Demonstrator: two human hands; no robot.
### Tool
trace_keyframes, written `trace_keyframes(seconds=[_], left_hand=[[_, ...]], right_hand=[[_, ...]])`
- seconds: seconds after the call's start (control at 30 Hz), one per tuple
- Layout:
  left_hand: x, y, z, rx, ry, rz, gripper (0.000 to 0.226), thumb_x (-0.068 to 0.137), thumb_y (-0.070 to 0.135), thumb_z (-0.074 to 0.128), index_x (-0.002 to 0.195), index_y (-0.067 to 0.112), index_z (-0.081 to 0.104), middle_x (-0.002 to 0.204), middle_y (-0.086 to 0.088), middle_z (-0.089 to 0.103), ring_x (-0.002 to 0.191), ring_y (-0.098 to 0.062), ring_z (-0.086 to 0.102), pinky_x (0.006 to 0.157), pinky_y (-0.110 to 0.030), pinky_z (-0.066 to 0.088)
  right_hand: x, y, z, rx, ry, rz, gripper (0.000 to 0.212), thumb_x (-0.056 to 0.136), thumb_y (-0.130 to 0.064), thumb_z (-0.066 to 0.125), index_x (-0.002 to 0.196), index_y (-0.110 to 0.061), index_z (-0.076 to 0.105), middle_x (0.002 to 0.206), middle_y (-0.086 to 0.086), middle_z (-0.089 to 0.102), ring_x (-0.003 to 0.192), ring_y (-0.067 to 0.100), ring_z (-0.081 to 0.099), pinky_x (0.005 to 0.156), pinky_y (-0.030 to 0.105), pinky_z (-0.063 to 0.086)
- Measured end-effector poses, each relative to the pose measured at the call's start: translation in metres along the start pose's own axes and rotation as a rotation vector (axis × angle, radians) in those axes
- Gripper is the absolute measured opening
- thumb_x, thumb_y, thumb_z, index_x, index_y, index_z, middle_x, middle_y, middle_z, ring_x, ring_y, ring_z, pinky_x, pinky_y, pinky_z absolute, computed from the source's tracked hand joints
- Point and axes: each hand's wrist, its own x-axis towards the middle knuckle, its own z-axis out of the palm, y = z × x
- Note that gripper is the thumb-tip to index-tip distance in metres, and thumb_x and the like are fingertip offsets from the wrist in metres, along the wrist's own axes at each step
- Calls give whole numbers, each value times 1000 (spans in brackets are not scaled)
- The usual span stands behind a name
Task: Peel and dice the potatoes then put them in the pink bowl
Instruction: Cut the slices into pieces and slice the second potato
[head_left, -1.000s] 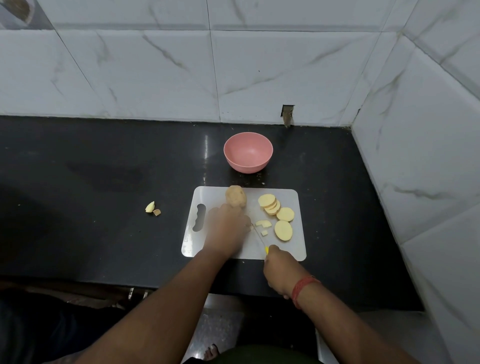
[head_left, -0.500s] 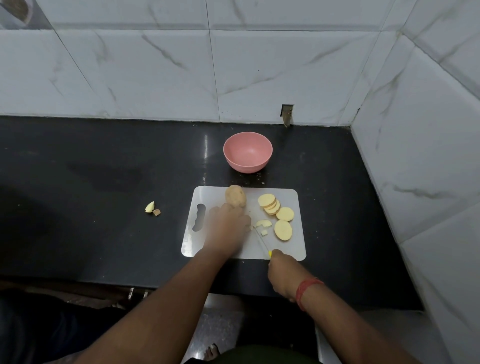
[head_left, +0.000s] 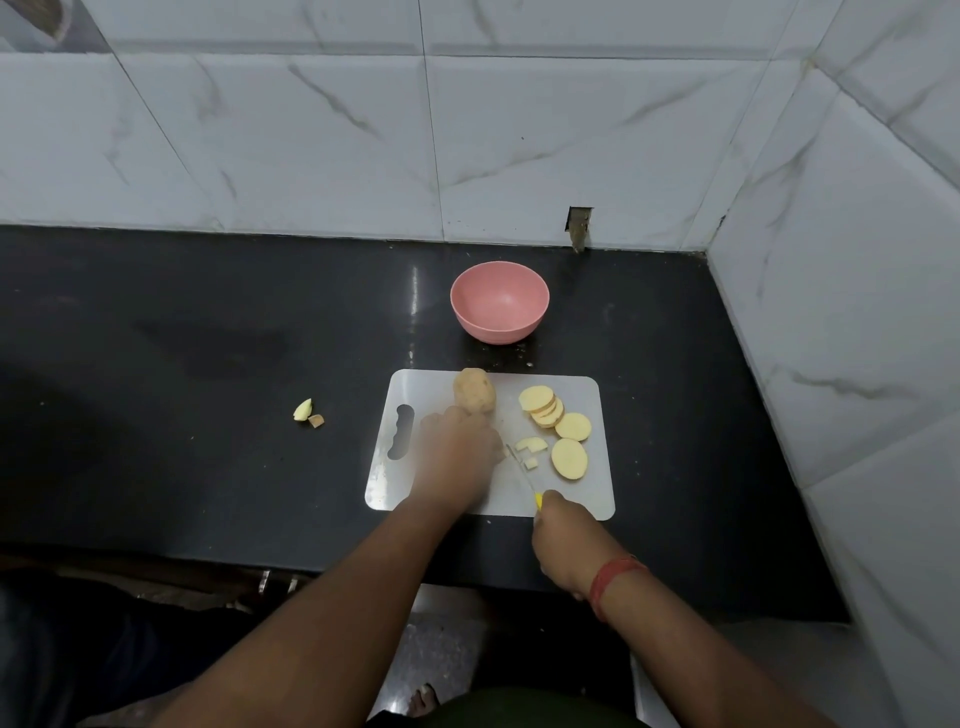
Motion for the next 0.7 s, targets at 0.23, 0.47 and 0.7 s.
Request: trace_keyframes(seconds=[0.23,0.47,0.7], left_hand=[[-4,2,1,-8,31,-25,23,96,39,56,93,24,73,102,10,63,104,-18,47,95,-39,26],[-9,5,8,-38,79,-36,16,90,35,60,83,24,68,92,7,60,96,-19,49,92,-40,29],[-8,5,10,-67,64,-77,19,94,39,56,102,29,70,101,8,58,101,-20,49,100,-42,27]], right_hand=[[-1,-6,-2,27,-9,7,10,92,-5,41,96,-12,36,72,-1,39,69,22,48,53,25,33],[-5,-9,-4,53,-21,25,6,94,-7,38,97,-12,36,106,15,60,82,27,53,63,28,37],[-4,-8,0,41,4,27,5,96,-9,38,96,-13,35,105,14,61,82,27,54,61,27,35]])
